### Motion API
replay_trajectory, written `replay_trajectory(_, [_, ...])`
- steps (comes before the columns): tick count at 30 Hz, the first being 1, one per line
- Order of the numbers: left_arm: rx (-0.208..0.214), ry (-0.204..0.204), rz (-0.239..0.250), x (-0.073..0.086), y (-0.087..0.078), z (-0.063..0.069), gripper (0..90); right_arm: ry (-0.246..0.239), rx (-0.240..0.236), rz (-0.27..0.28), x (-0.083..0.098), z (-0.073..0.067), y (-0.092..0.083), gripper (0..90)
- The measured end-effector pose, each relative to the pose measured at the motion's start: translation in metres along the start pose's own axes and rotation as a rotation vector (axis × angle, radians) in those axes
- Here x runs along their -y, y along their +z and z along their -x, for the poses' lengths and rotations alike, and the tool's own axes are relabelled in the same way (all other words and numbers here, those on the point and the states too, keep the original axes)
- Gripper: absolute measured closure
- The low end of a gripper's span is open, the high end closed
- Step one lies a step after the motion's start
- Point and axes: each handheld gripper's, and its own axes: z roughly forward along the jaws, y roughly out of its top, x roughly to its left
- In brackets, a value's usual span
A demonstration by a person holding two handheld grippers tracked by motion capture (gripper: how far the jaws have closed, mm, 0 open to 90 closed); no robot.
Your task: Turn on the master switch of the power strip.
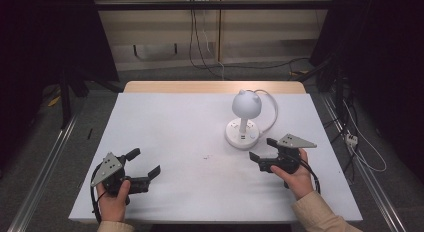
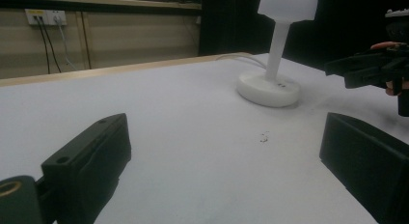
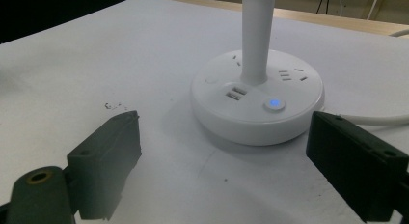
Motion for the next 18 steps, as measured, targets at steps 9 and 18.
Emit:
replay_trajectory(9, [-0.001,0.000,-0.001,0.0000,-0.0005,-0.0003,3.7,0.001,-0.013,0.001,0.0013,-0.0023,-0.0038,11.9])
replay_trajectory(18, [-0.001,0.000,-0.001,0.0000,-0.0004,-0.0002,3.7,-0.007,-0.016,0.000,0.0035,-0.0021,-0.0070,12.1])
